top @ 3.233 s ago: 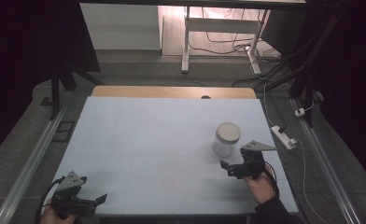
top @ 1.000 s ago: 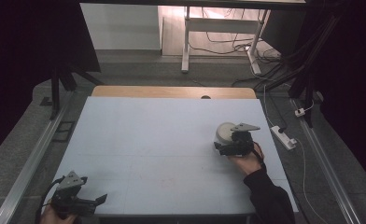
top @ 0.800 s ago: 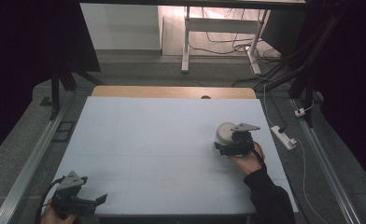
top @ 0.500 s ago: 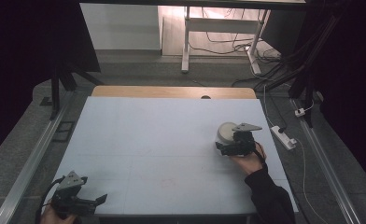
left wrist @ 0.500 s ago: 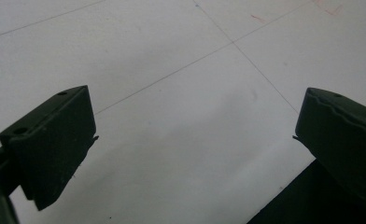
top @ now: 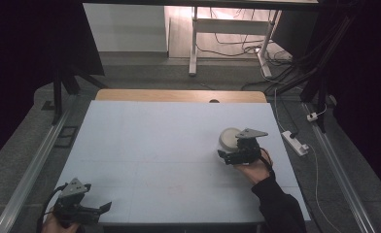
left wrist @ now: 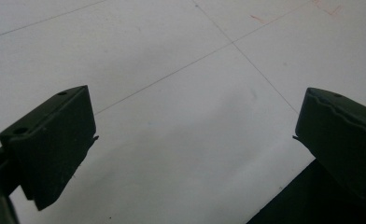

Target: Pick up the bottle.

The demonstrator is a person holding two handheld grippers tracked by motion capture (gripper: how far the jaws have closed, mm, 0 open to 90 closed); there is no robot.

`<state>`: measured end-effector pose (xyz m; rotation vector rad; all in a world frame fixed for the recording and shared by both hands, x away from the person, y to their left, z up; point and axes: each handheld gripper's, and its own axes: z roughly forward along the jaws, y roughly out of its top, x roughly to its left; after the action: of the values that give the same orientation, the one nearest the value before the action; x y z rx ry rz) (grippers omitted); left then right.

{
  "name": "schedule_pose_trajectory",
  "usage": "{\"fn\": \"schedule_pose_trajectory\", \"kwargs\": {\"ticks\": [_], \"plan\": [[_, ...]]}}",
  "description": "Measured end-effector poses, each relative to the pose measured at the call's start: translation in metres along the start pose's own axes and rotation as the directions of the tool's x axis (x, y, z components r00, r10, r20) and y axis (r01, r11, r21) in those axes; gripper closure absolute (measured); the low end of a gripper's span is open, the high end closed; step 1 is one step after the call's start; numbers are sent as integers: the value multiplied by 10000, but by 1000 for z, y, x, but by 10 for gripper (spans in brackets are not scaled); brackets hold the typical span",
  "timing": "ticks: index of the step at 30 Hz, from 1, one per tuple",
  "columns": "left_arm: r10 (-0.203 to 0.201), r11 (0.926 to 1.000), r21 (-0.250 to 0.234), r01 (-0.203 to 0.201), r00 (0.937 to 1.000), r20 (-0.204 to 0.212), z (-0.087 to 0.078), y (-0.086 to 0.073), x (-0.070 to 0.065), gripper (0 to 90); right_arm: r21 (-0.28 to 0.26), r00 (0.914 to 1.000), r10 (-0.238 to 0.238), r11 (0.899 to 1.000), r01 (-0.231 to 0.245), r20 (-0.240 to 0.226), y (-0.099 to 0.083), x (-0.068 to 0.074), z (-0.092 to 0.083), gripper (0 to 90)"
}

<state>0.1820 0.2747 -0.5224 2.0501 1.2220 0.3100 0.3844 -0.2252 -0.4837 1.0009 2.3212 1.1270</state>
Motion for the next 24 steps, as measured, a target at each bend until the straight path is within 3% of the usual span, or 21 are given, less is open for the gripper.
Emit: {"fn": "schedule_pose_trajectory", "kwargs": {"ticks": [11,24], "plan": [[4,10000,-5,-4,10000,-8,0,0,0,0,-70,9963,-566,9984,563,-640,9,28,2,62],[5,10000,-5,-5,10000,10,0,0,0,0,-43,9848,-1104,9938,1108,-1345,16,62,10,62]]}}
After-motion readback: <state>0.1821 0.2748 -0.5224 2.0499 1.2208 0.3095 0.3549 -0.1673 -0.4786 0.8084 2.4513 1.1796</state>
